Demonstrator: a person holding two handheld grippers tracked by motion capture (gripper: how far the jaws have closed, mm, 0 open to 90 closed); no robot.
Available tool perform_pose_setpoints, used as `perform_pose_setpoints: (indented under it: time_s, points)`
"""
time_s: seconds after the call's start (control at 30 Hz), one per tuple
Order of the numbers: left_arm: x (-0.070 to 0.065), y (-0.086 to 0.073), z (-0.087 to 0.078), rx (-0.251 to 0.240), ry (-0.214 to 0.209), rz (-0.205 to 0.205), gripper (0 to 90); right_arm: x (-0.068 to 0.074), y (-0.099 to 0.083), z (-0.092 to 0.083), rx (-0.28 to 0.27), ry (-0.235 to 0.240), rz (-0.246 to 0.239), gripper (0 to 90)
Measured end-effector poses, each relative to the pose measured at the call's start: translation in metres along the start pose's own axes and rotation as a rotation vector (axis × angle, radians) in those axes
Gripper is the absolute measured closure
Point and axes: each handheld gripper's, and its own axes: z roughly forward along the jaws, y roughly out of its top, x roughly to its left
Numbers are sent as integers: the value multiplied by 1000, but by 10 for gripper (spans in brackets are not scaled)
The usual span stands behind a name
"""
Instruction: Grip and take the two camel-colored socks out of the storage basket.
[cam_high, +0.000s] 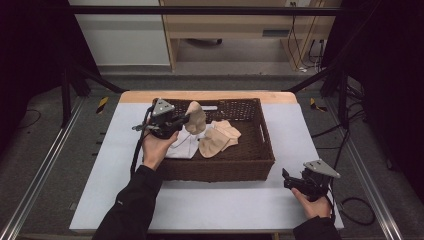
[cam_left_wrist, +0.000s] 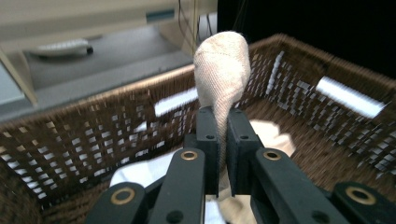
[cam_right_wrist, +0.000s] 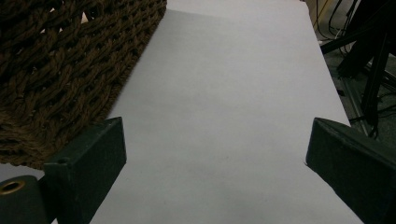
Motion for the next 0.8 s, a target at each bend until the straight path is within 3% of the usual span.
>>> perform_pose_setpoints:
  time_s: [0.27,0.47,0.8]
  points:
    - [-4,10,-34,-96,11,-9,846,0,0,0,1,-4,1,52]
    - [-16,15,-61,-157,-6,5,845,0,0,0,2,-6,-2,52]
    - [-44,17,-101,-231,-56,83,845,0,0,-1,3,-9,-4,52]
